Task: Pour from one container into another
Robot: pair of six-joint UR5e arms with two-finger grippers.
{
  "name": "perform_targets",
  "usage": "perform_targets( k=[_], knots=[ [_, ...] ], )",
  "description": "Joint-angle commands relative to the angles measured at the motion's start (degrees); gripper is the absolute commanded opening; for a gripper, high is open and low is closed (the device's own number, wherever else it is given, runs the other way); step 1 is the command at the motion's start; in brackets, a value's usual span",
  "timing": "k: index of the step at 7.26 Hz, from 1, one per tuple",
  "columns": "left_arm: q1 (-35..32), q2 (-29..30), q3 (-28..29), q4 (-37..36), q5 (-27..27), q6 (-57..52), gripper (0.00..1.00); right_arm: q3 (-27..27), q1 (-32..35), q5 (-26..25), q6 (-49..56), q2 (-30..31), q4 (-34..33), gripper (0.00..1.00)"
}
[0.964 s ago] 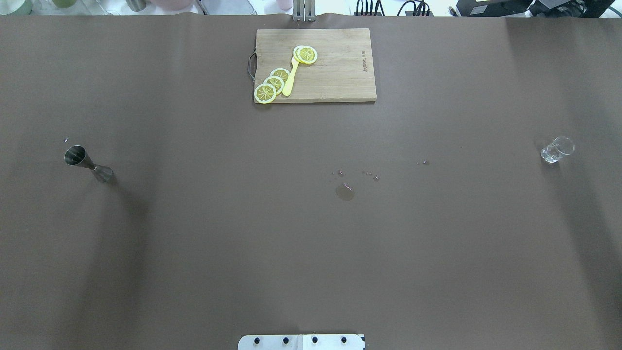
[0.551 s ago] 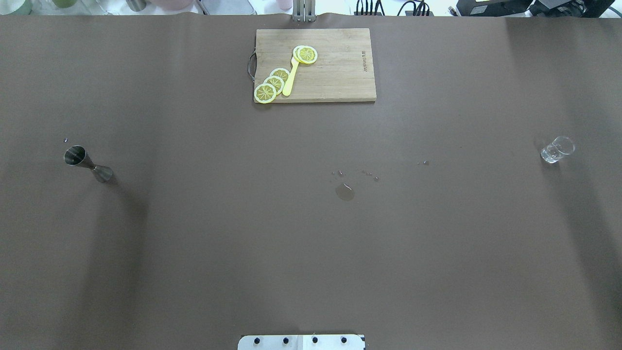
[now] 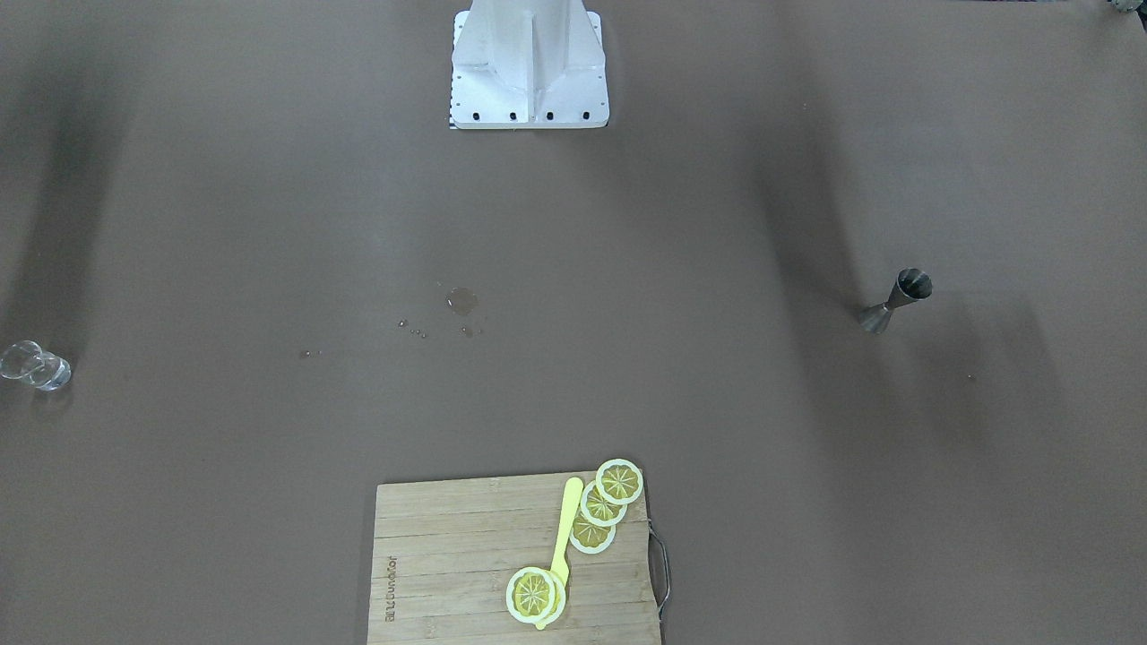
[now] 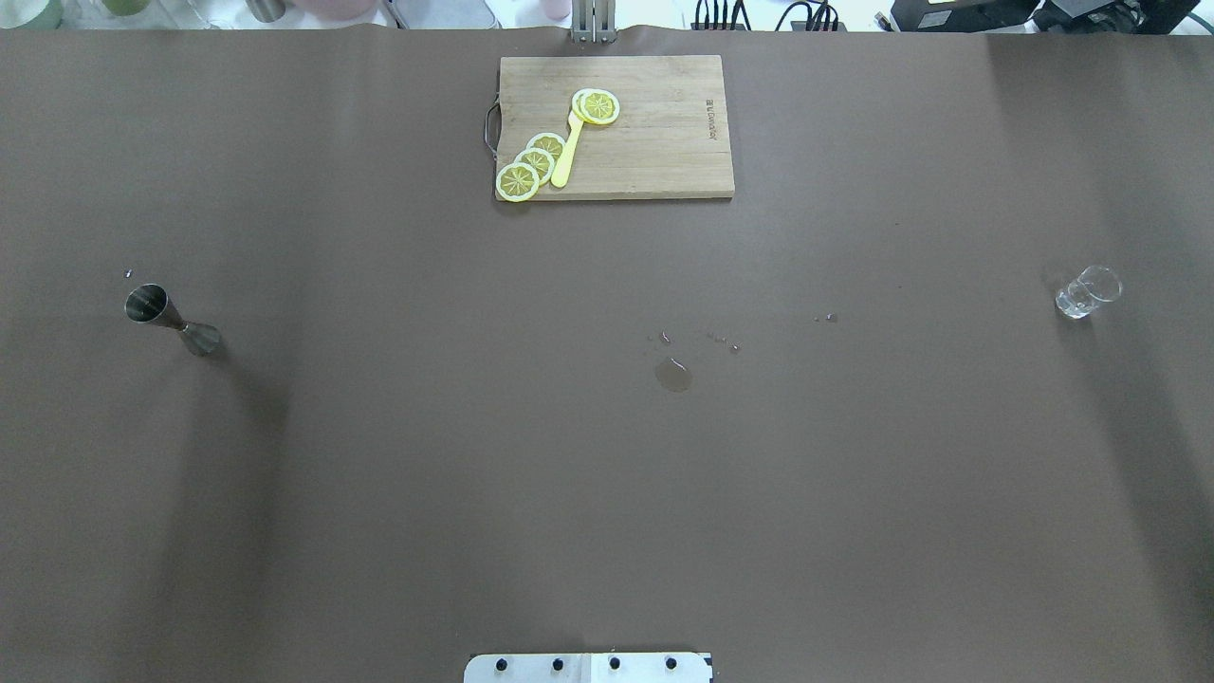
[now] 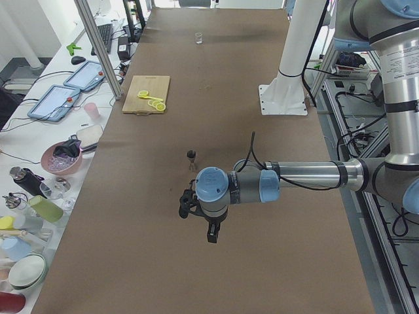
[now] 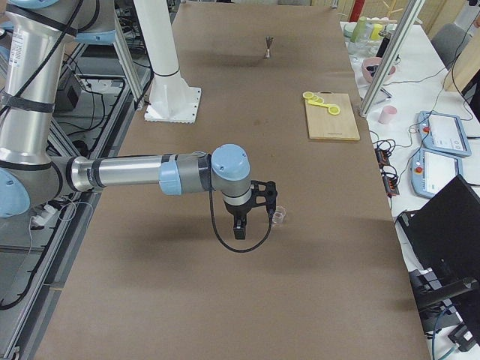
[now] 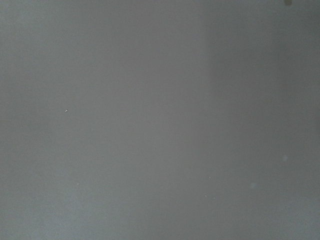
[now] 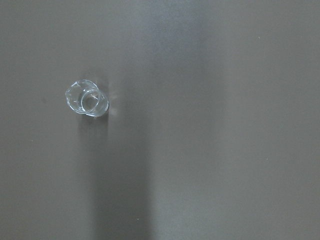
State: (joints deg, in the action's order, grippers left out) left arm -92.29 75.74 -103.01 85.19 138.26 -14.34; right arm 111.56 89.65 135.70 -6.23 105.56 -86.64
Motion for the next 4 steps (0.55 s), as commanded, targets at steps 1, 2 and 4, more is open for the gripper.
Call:
perform_targets(
  k=[1,2,4],
  knots=[
    [-0.08,-0.16,-0.17,-0.11,-0.09,0.27,0.99,-0.11,0.00,0.00,0.07,-0.09,0.07,1.00],
    [-0.08,0.45,-0.26,-0.11,-0.18,2.97,0.99,-0.12,0.00,-0.09,0.07,-0.09,0.07,1.00],
    [0.00,2.64,-0.35,-0.20,-0.18,8.71,0.99,-0.12,0.00,-0.09,0.07,-0.26,0.07,1.00]
  ],
)
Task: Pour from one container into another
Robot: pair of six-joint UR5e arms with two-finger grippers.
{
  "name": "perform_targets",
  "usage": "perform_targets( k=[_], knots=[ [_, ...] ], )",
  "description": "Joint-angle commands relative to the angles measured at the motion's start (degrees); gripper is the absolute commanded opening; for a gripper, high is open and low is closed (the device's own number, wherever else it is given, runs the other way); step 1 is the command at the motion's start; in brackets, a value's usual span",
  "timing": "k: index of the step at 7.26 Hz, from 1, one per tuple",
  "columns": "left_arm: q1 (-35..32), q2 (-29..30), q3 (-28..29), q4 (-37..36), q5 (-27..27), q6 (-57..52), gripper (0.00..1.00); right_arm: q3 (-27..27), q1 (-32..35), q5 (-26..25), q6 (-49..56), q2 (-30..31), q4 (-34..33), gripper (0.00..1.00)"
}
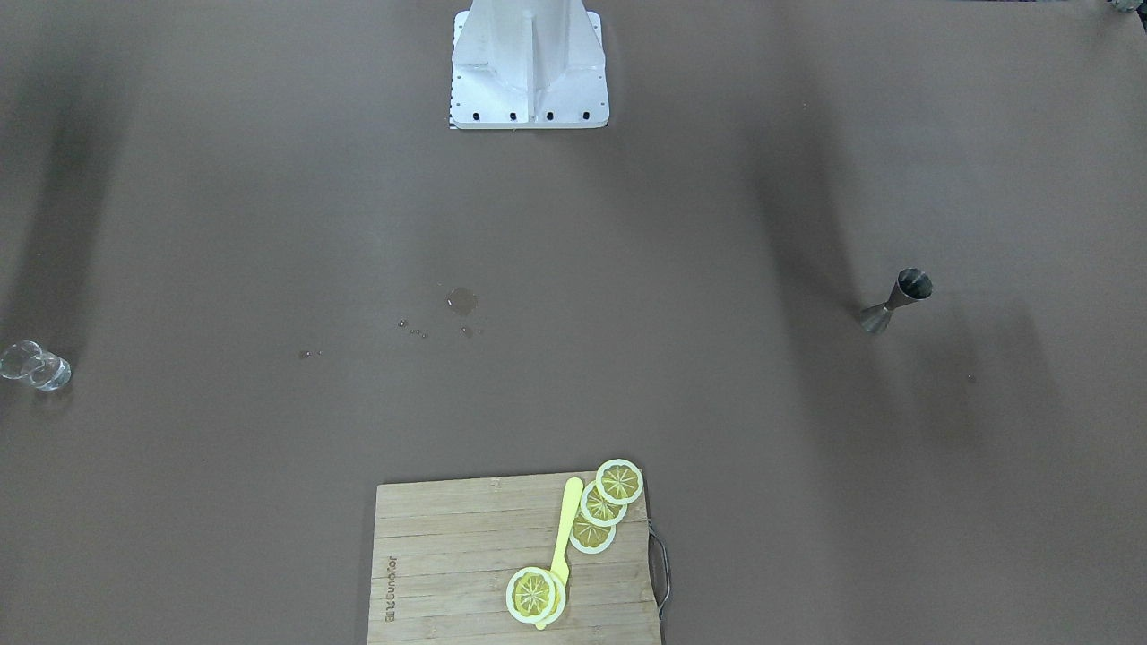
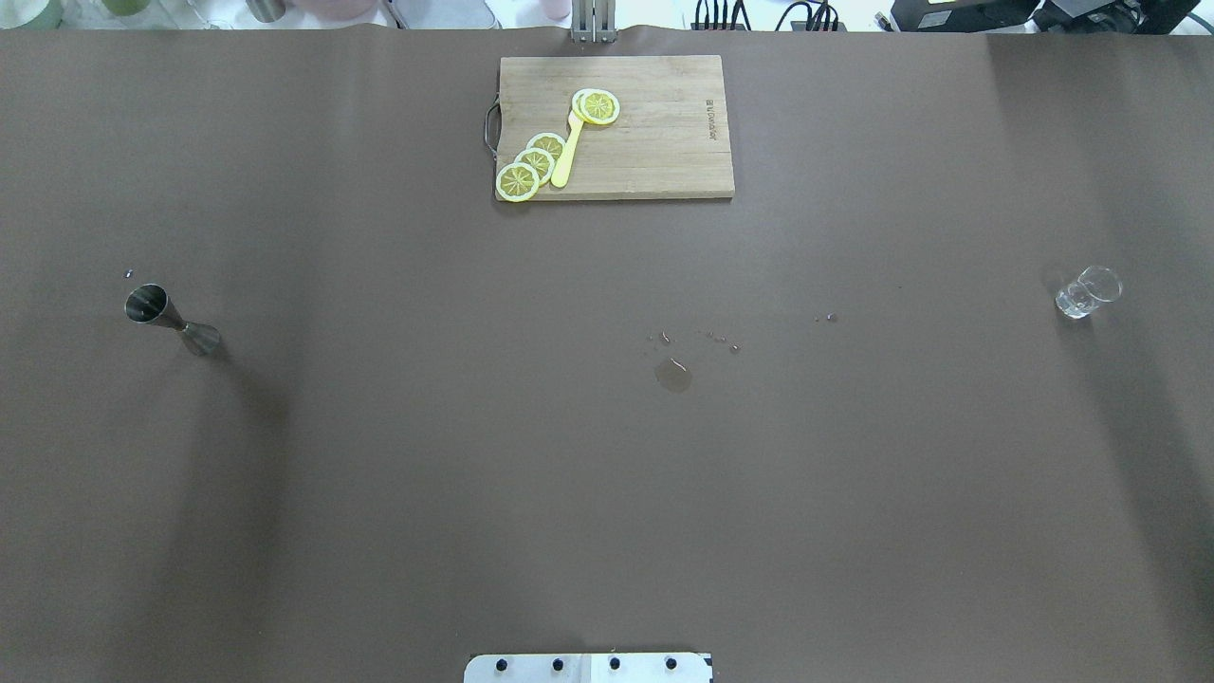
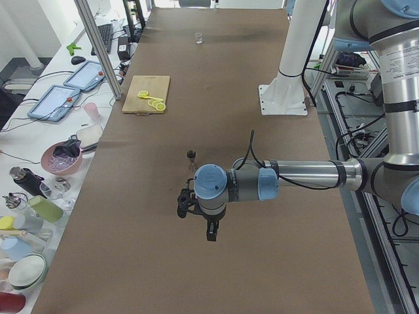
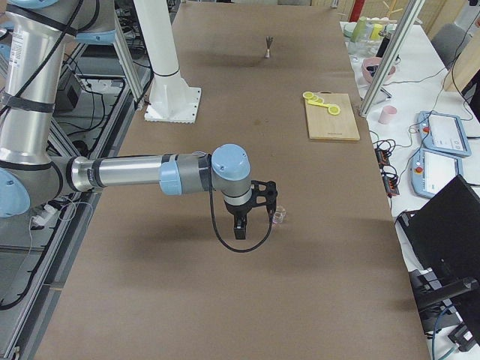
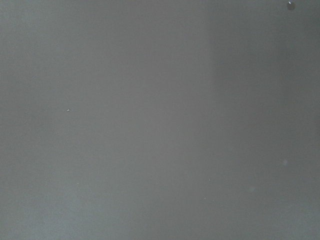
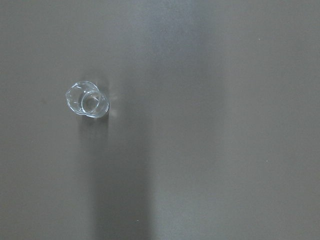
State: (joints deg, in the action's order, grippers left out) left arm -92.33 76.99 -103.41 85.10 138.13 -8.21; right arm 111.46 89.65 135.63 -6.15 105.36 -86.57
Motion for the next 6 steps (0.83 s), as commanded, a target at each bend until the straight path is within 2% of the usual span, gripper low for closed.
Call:
perform_targets(
  k=[1,6],
  knots=[
    [0.04,1.50,-0.03,-0.11,0.04,2.58,0.99,-0.01,0.00,-0.01,0.00,-0.06,0.00,1.00],
    [0.04,1.94,-0.12,-0.02,-0.14,2.58,0.99,-0.01,0.00,-0.01,0.00,-0.24,0.00,1.00]
  ],
)
